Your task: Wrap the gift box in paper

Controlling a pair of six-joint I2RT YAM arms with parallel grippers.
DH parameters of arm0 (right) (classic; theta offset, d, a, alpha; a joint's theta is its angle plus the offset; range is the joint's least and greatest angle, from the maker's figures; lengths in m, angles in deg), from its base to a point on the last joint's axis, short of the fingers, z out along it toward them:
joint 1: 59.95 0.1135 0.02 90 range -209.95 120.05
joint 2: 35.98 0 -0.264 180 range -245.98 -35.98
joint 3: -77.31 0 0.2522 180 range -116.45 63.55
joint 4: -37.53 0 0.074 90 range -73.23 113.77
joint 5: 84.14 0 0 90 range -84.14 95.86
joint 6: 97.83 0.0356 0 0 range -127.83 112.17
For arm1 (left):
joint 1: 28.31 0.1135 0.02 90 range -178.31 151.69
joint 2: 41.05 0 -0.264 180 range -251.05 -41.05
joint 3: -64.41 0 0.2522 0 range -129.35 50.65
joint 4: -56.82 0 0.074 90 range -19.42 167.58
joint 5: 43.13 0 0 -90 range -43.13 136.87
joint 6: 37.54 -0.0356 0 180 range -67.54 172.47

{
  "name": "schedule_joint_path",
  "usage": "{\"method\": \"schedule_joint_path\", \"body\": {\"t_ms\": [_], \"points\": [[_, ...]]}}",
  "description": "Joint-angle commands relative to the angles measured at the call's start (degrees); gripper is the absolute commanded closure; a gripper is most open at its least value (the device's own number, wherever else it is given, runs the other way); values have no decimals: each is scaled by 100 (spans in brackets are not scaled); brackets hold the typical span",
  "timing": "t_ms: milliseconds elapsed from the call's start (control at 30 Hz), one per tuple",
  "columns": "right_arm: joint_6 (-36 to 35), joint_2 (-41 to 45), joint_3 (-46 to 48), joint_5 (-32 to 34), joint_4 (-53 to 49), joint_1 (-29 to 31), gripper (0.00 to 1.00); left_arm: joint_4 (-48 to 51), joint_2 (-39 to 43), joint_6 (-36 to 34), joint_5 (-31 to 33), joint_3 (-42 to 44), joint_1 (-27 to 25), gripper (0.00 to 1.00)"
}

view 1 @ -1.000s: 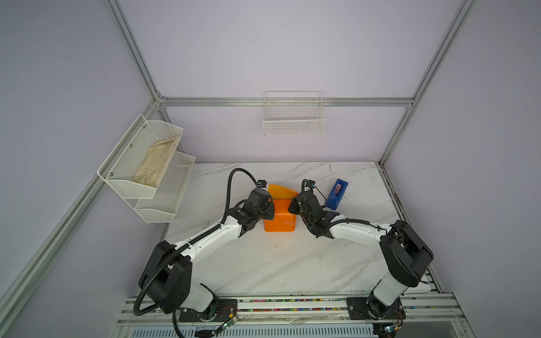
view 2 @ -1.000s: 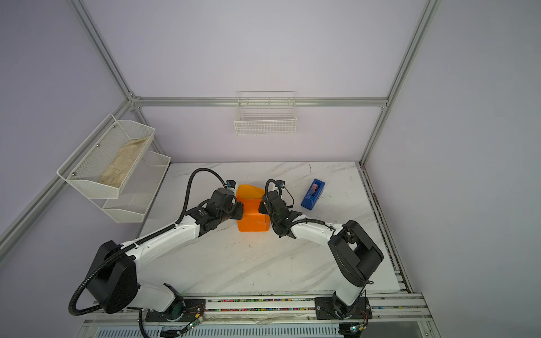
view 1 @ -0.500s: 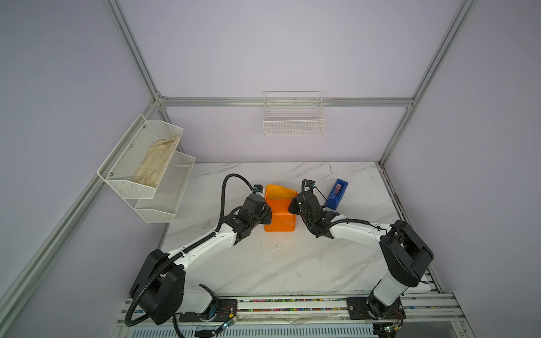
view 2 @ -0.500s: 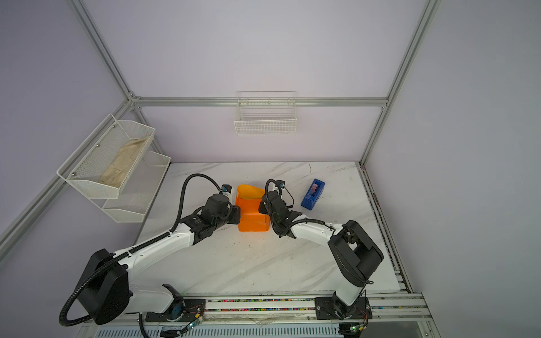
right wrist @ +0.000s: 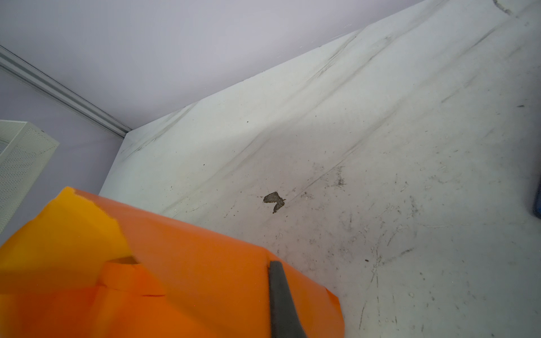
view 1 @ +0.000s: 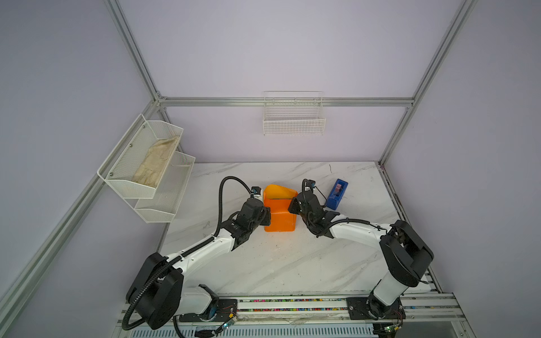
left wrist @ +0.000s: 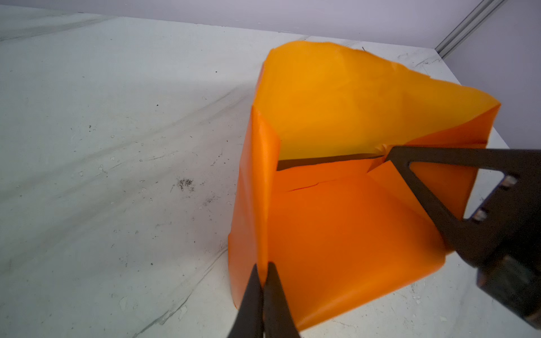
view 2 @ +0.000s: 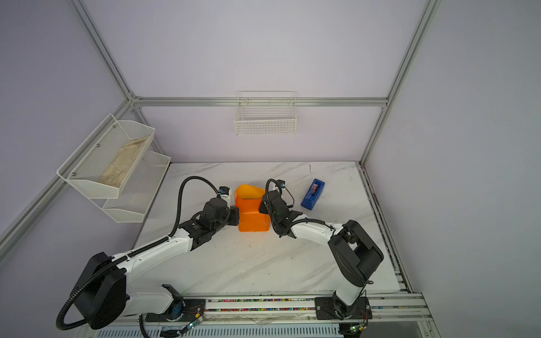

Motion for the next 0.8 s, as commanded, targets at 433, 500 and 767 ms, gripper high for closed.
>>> {"method": "schedule_joint_path", "body": {"t_ms": [433,500,767], "points": [[366,249,239,-245,-281,11,100,118,-11,79,-118,141,-94,100],[368,252,229,-198,-295,10,100,131,13,79,-115,137,-94,100],[98,416,-164,-339,-771,6,65,312,156,40,-68,-26,-90,85]]}}
